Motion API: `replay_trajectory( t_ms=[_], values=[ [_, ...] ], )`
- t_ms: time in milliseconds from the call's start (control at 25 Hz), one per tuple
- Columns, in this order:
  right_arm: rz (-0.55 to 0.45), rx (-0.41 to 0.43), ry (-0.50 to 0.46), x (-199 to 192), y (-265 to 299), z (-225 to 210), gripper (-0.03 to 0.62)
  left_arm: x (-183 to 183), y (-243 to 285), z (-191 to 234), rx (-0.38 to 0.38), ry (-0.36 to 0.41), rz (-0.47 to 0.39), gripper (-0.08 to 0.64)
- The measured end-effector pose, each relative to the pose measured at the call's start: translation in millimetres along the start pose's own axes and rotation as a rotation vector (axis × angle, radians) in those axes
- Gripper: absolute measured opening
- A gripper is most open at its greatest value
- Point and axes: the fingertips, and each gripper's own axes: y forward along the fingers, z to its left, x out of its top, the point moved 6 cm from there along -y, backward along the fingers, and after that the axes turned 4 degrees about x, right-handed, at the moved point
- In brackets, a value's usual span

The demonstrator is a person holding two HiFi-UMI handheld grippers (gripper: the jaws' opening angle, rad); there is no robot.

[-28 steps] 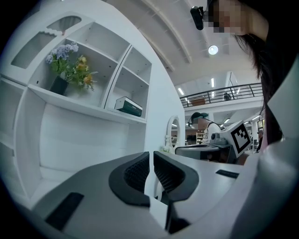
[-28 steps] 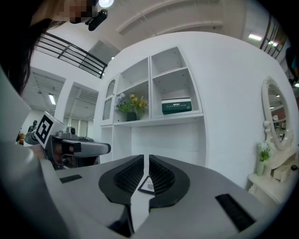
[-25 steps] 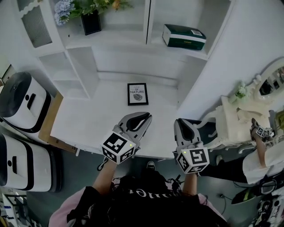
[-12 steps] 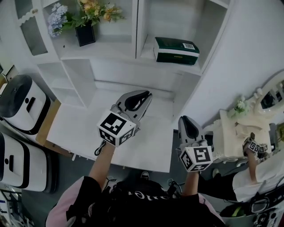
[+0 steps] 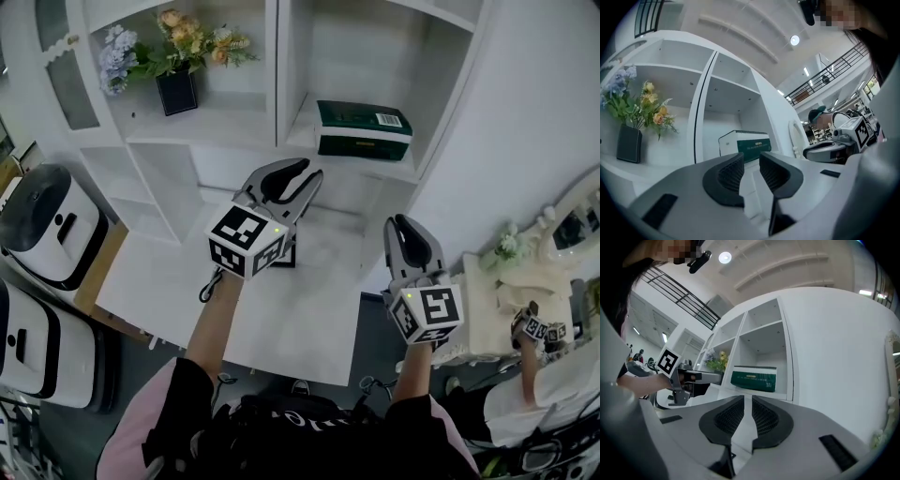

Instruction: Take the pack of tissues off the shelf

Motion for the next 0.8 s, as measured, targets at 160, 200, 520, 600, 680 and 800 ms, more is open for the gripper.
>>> replay_trajectory(
  t_ms=[160,200,520,600,680,800],
  values=[
    [-0.031,0.008,-0.057,17.7,13.1,-17.1,0.065,7.0,19.6,9.4,0.014,0.009,0.011,0.146],
    [-0.041,0.004,-0.063,22.1,16.9,-22.2,0.066,8.6,23.6,10.7,0.012,0.002,0.011,0.166],
    [-0.102,0.011,0.015,44.0,45.2,-61.6,0.066,15.2,53.4,17.2,0.036,-0.015,0.039,0.201],
    [-0.101,0.015,0.023,42.4,48.6,-64.7,0.066,14.0,57.8,18.7,0.04,-0.015,0.053,0.201],
    [-0.094,0.016,0.025,38.8,52.2,-65.7,0.066,11.8,60.8,20.6,0.039,-0.024,0.064,0.201],
    [-0.085,0.017,0.024,35.4,57.1,-66.9,0.066,11.5,64.6,22.5,0.031,-0.053,0.079,0.198]
  ],
)
